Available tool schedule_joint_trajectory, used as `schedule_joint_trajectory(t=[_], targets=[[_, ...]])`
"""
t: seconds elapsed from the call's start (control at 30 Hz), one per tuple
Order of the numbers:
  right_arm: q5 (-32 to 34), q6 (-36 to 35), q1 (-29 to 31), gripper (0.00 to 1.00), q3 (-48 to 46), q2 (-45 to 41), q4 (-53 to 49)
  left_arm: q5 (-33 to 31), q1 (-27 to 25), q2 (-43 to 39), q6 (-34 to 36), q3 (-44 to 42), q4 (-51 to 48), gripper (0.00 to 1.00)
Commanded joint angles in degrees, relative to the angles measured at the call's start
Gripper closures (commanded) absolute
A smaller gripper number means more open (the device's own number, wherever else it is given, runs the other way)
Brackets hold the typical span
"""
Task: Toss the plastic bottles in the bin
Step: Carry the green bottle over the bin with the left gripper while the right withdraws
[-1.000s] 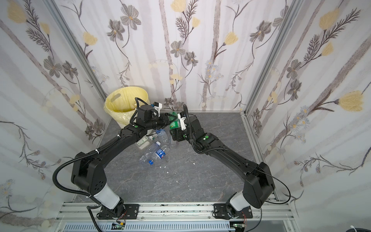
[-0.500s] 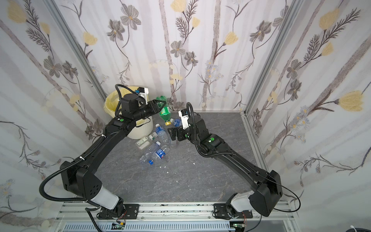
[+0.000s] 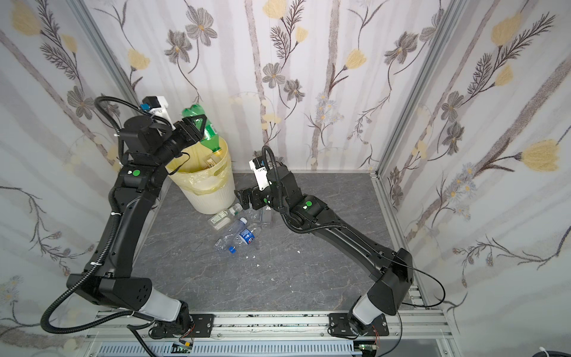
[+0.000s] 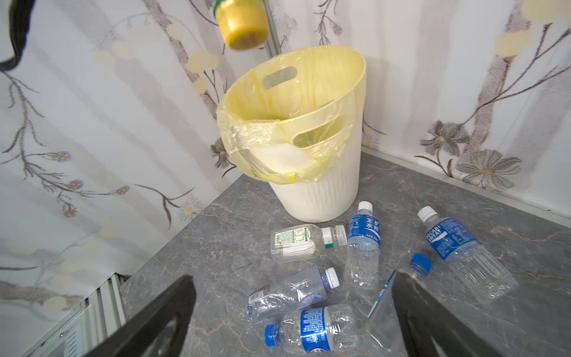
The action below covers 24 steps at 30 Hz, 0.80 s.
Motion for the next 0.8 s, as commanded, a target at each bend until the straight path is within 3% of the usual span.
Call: schedule_joint_trajectory(t=[0.0, 0.17, 0.3, 0.47, 0.53, 0.6, 0.77], targets=[[-0.24, -0.87, 0.2, 0.0, 0.86, 0.91, 0.6, -4.83, 1.76, -1.19, 3.47, 4.52, 0.34, 0.41], [-0.05, -0.76, 0.29, 0.0, 0.32, 1.42, -0.06, -8.21, 3.85, -1.11, 5.65, 8.74, 0.41, 0.34], [-0.31, -0.11, 0.28, 0.0, -1.25, 1.43, 0.7, -7.03, 7.37, 2.61, 4.68, 4.83, 0.33, 0.29], [-0.75, 1.23, 0.66, 0.0, -3.27, 0.8, 1.58, 3.19, 14.0, 11.44, -3.02, 0.07, -0.88, 0.29], [-0.4, 1.64, 0.93, 0.0, -4.58, 0.12, 2.07, 4.07, 14.31, 11.85, -3.14, -0.04, -0.83, 0.33], [-0.42, 2.23, 1.08, 0.0, -6.04, -0.64, 2.78, 4.39, 14.01, 11.68, -2.44, 0.67, -0.82, 0.22], [-0.94, 4.44, 1.16, 0.0, -8.86, -0.72, 4.69, 4.01, 13.63, 10.41, -2.89, -1.37, -0.82, 0.2]])
